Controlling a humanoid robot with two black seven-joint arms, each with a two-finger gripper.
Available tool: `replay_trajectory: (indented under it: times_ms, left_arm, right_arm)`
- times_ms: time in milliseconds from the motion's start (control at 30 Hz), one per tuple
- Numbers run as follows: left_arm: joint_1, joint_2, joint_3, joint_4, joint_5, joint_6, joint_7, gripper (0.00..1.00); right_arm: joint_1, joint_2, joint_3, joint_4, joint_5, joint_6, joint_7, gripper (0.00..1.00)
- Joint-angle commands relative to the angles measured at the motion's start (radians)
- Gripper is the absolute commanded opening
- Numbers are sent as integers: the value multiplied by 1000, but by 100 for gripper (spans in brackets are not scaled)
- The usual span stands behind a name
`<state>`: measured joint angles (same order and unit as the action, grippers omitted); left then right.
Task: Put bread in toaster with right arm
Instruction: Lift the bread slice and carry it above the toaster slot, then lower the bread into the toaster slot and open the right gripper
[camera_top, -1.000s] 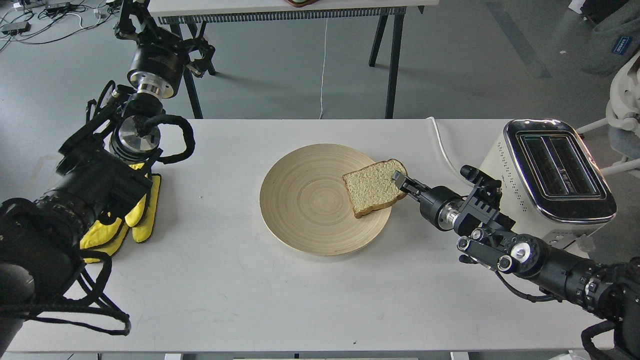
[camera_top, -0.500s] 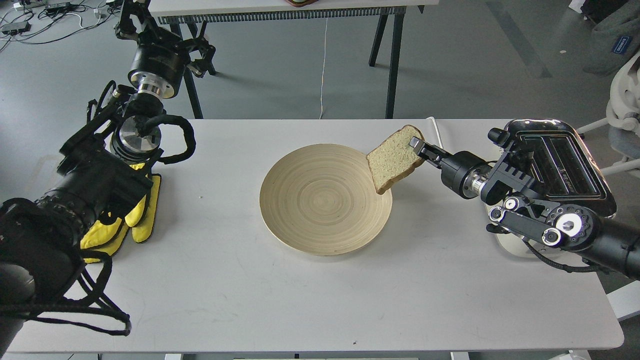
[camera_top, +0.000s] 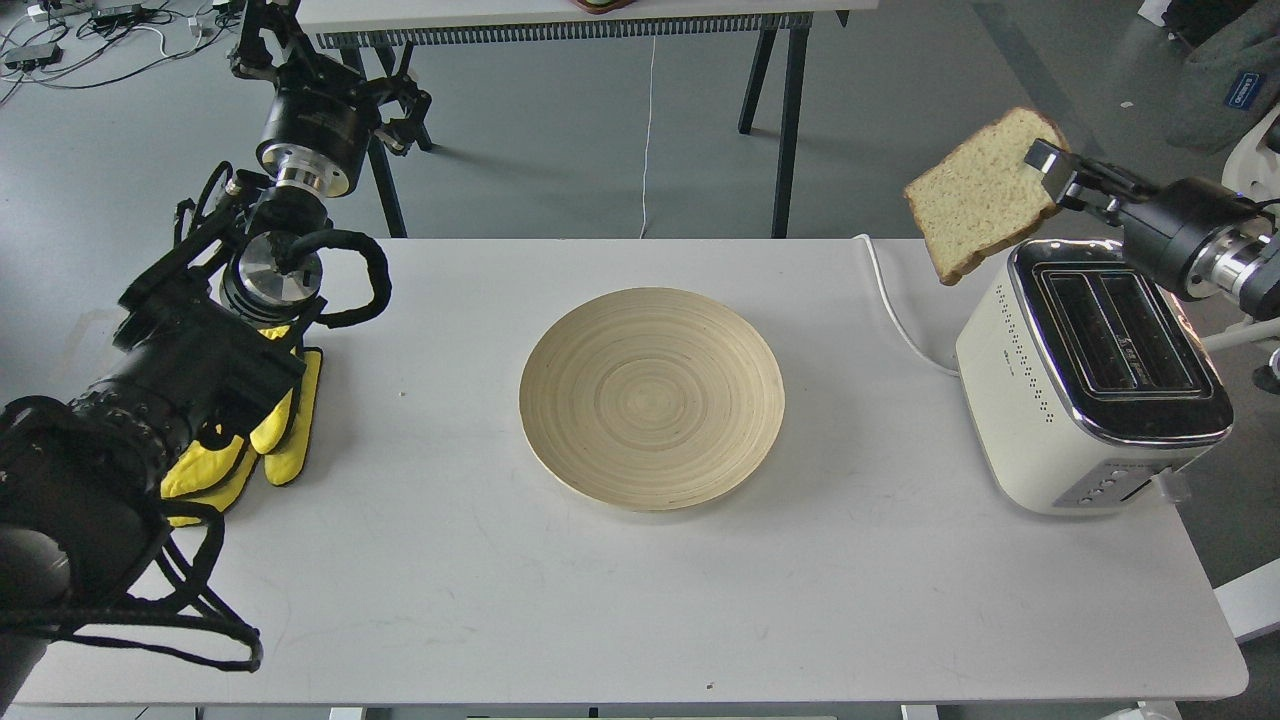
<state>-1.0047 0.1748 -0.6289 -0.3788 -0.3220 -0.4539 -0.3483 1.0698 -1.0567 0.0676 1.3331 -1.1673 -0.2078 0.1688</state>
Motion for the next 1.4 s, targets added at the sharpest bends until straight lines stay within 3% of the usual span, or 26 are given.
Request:
replay_trajectory:
  times_ms: [0,133,233,1033,1100,1233,1367]
  left_arm:
    - [0,0,0,0,0,0,0,100]
    - [0,0,0,0,1,0,0,100]
    - [0,2,0,0,1,0,2,100]
    - [0,-1,2,0,1,0,2,100]
    - [0,-1,2,0,1,0,2,100]
    - [0,-1,2,0,1,0,2,100]
    - [0,-1,2,0,1,0,2,100]
  right_arm:
    - [-7,-153,-2,93,-66,4,-22,5]
    - [-25,-281,-11,155,-68,7,-43,6]
    - [-66,-308,-28,158,-69,5,-57,6]
    - [-140,-170,-61,72,-71,-15,-60,7]
    - [-146,-169,-61,72,-71,-15,-57,14]
    - [-148,-152,-60,75,-58,-42,-43,51]
    - [-146,-137,-45,81,-55,-62,7,76]
